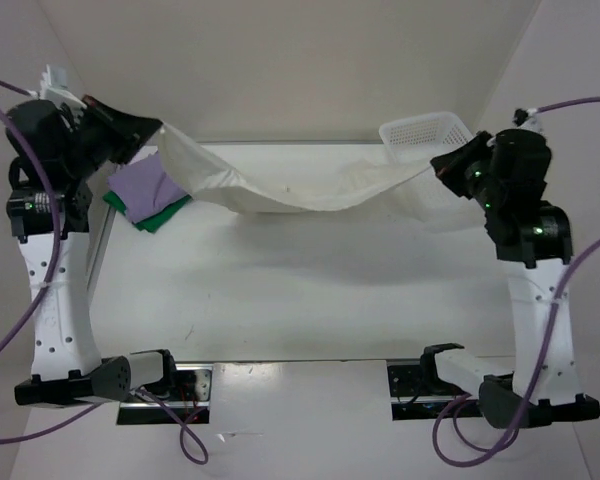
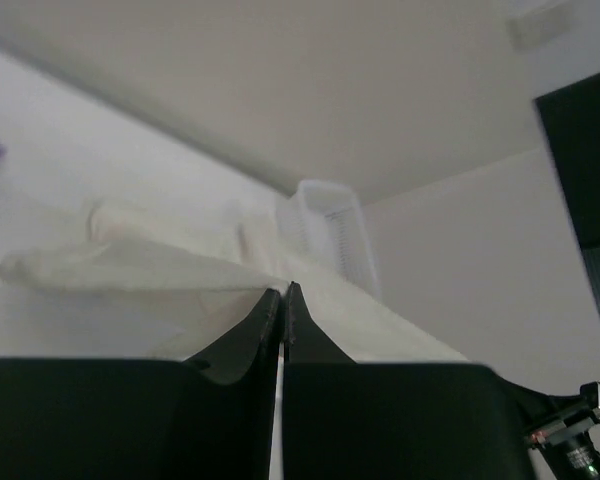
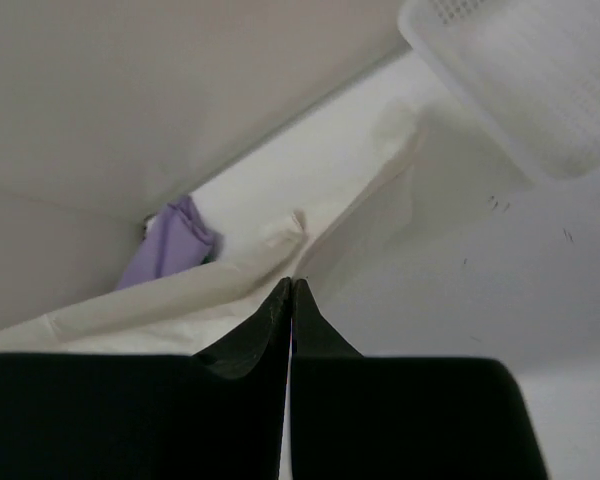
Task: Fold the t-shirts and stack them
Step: Flatten out the tshirt
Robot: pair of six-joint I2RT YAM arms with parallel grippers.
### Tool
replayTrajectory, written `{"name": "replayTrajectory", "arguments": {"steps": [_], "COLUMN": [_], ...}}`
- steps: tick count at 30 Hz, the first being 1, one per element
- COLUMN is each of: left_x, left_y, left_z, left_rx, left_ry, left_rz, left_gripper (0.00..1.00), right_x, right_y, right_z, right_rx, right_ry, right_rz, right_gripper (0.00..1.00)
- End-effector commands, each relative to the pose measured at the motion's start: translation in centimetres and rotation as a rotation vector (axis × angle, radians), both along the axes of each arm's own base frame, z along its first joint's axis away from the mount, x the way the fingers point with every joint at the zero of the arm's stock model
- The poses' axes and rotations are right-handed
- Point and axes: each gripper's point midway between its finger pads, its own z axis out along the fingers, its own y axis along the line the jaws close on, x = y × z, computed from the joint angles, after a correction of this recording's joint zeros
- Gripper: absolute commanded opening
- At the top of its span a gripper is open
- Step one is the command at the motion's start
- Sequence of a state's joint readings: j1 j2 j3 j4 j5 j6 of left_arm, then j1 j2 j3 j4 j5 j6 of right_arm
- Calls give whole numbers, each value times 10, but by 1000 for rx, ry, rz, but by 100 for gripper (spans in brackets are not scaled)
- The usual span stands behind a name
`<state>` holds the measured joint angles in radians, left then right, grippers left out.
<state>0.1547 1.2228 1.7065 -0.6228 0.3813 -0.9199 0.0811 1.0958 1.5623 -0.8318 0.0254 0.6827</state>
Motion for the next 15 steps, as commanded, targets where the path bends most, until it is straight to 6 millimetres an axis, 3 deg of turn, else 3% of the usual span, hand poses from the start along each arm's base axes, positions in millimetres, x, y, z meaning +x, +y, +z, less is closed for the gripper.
{"name": "replayTrajectory", "arguments": {"steps": [1,3,4,7,9,11,15], "left_x": [-23,-23,-32,-21,-20,-7,47], "left_y": [-11,-14,-20,-19,-10,7,22], "left_z": [93,122,143,161,180,180,120], "left_rx": [-2,-21,-29,-80,-75,-57,-69], "left_ry": [-237,-308,-364,-391,-441,-440,-297], "left_rz": [-48,-64,-94,-97,-35,59,67], "left_gripper": [0,2,2,2,3,4,5], "right_x": [-47,-50,-71,-68,-45,-20,44], "right_y": [-8,-10,-8,-5,0,5,15], "right_z": [97,129,169,200,191,176,145], "right_rx": [-45,-55,-33,-26,-46,-69,-109], "right_ry": [-197,-254,-355,-426,-390,-350,-280], "right_rz": [-28,-48,-36,-35,-31,-26,-8], "right_gripper": [0,0,0,0,0,0,0]}}
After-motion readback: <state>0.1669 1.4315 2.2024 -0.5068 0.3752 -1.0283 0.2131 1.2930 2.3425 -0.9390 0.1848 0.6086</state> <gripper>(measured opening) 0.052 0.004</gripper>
